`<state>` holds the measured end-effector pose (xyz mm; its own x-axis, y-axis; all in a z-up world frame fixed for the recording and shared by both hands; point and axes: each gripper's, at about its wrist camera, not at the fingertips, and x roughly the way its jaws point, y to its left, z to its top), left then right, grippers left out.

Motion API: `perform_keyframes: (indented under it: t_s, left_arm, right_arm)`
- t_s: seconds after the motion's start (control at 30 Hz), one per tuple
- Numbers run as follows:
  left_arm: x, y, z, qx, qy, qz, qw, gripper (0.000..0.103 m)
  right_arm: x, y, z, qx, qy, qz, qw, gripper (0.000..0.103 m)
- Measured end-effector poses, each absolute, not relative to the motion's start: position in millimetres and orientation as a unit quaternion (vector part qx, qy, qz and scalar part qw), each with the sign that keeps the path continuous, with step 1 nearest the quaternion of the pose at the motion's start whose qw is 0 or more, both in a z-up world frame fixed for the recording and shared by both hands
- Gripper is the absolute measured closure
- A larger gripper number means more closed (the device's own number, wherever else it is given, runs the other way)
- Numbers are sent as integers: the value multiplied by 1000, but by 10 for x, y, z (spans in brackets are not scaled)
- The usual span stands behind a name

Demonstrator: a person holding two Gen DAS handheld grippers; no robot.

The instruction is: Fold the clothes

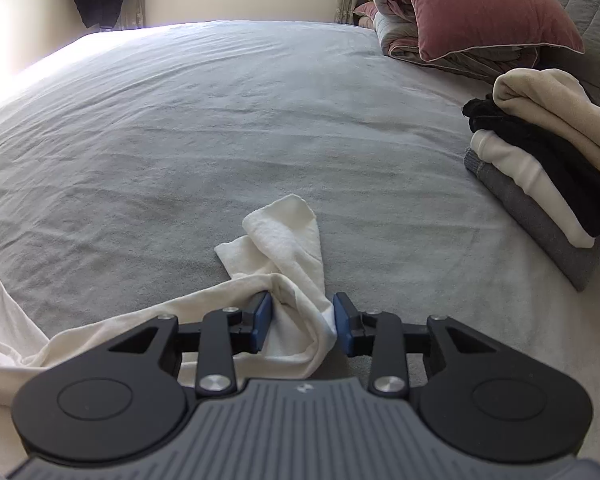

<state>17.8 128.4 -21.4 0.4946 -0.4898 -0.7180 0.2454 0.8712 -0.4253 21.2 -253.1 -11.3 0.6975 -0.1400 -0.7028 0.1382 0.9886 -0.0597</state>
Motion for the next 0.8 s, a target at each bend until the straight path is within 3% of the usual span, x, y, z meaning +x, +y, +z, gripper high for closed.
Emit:
perform_keyframes:
  t_s: [0.8]
  left_arm:
    - [106, 808, -213, -67, 465, -289, 834, 62]
  right_arm:
    - [270, -2798, -105, 11, 395, -74, 916, 69]
